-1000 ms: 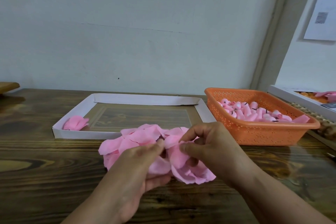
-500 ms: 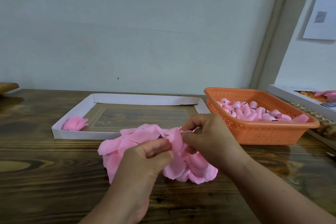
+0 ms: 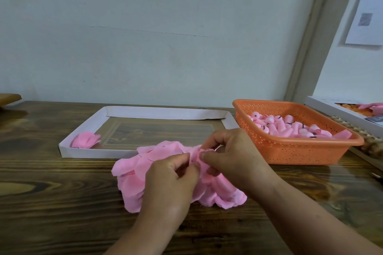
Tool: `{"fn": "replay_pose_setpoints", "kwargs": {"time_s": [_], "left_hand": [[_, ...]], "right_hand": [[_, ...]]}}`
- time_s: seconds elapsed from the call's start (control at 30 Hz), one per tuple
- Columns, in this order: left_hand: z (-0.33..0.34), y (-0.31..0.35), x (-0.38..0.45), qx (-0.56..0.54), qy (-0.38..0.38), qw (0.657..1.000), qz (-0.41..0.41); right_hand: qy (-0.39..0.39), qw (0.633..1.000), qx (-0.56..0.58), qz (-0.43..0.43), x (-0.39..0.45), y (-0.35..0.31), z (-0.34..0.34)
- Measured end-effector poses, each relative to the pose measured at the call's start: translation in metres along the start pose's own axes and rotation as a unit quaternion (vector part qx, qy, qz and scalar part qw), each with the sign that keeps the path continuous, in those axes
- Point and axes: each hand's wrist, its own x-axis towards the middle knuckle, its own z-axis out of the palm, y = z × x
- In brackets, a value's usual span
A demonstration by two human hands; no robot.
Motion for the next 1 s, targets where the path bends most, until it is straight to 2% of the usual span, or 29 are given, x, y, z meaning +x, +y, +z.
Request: {"fn": "replay_pose_setpoints", "kwargs": {"time_s": [0.1,0.27,0.67,1.0], "left_hand": [[0.000,-0.001,0.003,0.018,0.025,1.000,-0.007],[-0.002,0.005,0.006,-0.024,0.027,0.999,-0.040],[-0.005,0.005,0.008,-0.158,-0.040,0.984,-0.068],[-0.010,-0.002,0.013,-0.160,-0.073,0.980,-0.089]], "right_hand": [[-0.007,1.000,0.000,-0.005,0.001,0.000,-0.002],[-0.041,0.999,0.005,-0.008,0.000,0.000,-0.005],[-0.051,0.999,0.008,-0.002,0.001,-0.003,-0.009],[-0.066,0.996,0.067,0.008,0.000,-0.001,-0.010]]}}
